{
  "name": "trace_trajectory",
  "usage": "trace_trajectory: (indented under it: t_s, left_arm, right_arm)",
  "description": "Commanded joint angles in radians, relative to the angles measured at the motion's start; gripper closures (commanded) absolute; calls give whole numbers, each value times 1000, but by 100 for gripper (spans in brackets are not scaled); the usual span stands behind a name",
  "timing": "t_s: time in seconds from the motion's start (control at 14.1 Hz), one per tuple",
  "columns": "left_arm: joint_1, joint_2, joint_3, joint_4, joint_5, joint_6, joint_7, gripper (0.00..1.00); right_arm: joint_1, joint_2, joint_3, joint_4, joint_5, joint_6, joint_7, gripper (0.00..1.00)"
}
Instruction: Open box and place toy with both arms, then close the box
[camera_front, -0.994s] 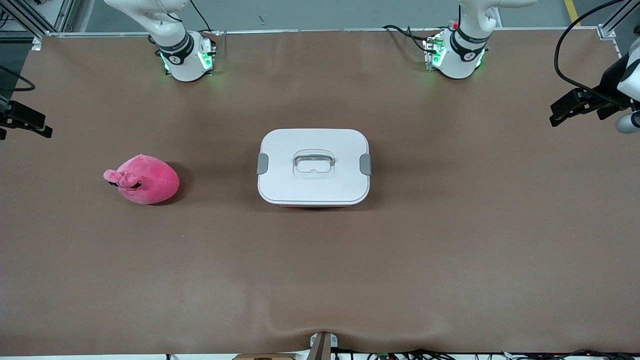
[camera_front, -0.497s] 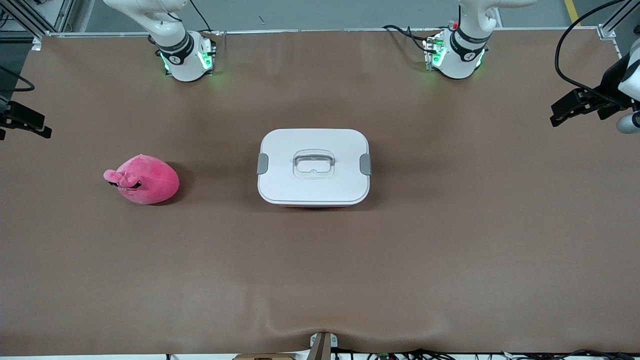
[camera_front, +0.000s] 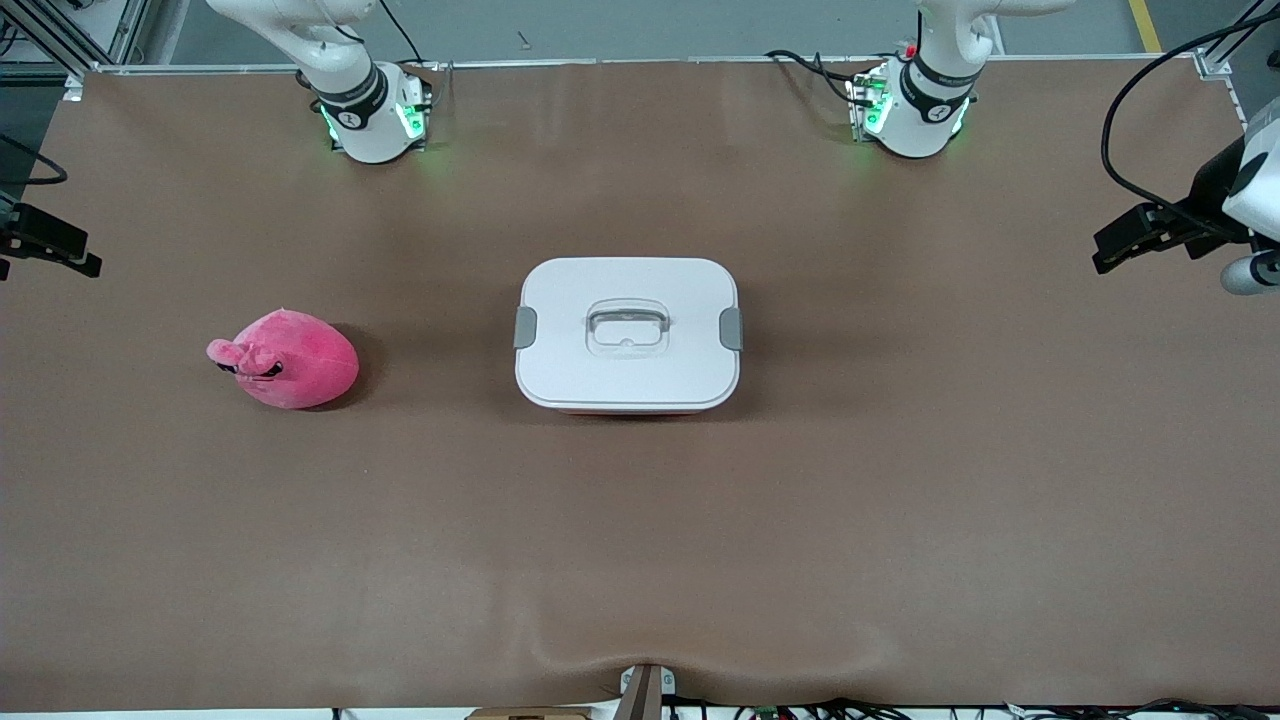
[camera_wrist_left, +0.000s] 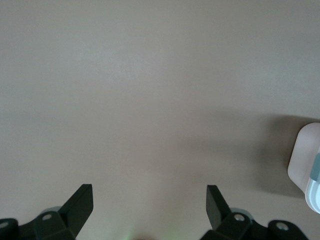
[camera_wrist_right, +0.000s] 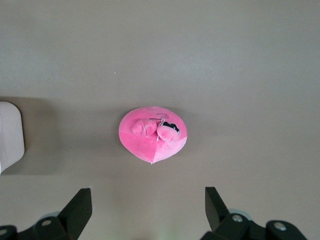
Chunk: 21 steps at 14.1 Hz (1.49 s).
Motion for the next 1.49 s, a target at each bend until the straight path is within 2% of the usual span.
trace_trajectory:
  t_s: [0.0, 0.21, 0.57, 0.85, 0.99, 1.28, 1.35, 1.42]
  left_arm:
    - [4, -2, -7, 0, 5, -1, -86, 0]
    - [-6, 10, -14, -4, -5, -7, -161, 0]
    - [-20, -1, -90, -61, -7, -8, -367, 0]
    - [-20, 2, -217, -110, -10, 77, -650, 0]
    - [-20, 15, -285, -131, -13, 139, -807, 0]
    - [-28, 94, -403, -122, -13, 203, -1081, 0]
    - [-29, 119, -434, -119, -13, 232, -1164, 2]
    - [-32, 137, -460, -118, -12, 263, -1247, 10]
  right_arm:
    - [4, 12, 1, 1, -6, 16, 4, 0]
    - [4, 12, 1, -45, -5, 74, 4, 0]
    - [27, 17, 4, -252, 9, 289, 4, 0]
    - [37, 23, 3, -424, 11, 497, 5, 0]
    - [40, 70, 3, -485, 11, 605, 7, 0]
    - [37, 118, 3, -505, 11, 605, 7, 0]
    - [37, 124, 1, -519, 11, 604, 10, 0]
    - [37, 127, 3, -531, 11, 602, 16, 0]
